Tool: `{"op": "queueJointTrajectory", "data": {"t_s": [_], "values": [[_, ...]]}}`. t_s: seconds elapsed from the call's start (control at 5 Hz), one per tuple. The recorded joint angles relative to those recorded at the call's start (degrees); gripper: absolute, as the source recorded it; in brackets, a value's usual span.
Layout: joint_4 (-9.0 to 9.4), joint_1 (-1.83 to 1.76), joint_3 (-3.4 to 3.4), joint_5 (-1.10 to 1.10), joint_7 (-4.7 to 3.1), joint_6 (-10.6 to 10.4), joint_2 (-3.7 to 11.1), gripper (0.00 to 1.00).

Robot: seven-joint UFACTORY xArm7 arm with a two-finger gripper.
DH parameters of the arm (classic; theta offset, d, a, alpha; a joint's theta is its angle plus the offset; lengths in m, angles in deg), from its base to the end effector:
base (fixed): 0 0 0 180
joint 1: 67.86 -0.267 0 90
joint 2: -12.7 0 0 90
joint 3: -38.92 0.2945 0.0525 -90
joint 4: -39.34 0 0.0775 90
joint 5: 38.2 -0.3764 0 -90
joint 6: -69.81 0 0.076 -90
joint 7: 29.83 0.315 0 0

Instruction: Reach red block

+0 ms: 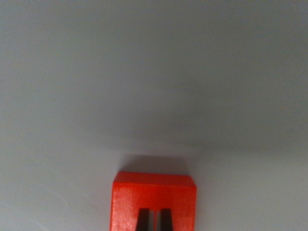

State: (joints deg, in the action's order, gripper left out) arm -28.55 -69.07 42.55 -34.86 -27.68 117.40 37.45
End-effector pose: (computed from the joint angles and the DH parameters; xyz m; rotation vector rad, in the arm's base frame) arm 0.5352 0.0395 -0.0287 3.1173 0.1296 -0.1176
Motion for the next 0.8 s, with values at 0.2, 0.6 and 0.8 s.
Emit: {"op": "queueJointTrajectory", "data": {"t_s": [0.2,0.6,0.8], "values": [[0.0,0.0,0.0,0.0,0.0,0.0,0.0,0.0],[0.31,-0.05,0.05,0.01,0.06,-0.6,0.35,0.0],[0.39,-0.07,0.06,0.01,0.07,-0.7,0.43,0.0]]}}
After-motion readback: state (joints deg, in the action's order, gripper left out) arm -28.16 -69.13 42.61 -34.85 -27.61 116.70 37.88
